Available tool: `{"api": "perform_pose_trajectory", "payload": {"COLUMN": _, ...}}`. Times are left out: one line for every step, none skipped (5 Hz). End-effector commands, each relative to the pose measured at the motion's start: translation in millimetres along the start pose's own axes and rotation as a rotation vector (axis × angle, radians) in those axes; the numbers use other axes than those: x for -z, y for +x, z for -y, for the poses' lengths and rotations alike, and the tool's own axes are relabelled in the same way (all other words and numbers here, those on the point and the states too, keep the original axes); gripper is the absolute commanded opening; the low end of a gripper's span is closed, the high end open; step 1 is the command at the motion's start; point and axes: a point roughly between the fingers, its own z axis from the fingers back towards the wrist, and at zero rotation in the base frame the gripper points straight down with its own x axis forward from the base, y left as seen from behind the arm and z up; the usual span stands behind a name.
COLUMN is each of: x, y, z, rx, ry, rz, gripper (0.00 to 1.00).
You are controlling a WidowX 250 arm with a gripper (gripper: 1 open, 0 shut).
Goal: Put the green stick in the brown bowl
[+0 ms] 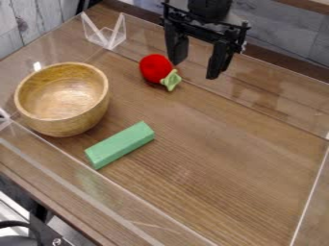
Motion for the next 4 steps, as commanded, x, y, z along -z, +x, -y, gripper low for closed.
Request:
{"api": "perform_pose_trajectory", "payload": {"x": 7.1, "y": -14.9, "z": -7.1, "rx": 0.105, "ry": 0.002, "rz": -0.014, "gripper": 1.0}}
{"api": "perform_pose_trajectory", "payload": {"x": 19.5, "y": -39.8, "z": -22.5, "rx": 0.226, "ry": 0.019, "rz": -0.014, "gripper": 1.0}}
{"api": "perform_pose_trajectory", "payload": {"x": 26.5, "y": -61.9, "z": -41.1, "rx": 0.306, "ry": 0.046, "rz": 0.006, "gripper": 1.0}}
{"api": "perform_pose_trajectory", "payload": {"x": 33.3, "y": -77.2, "z": -59.3, "rx": 0.339, "ry": 0.072, "rz": 0.022, "gripper": 1.0}}
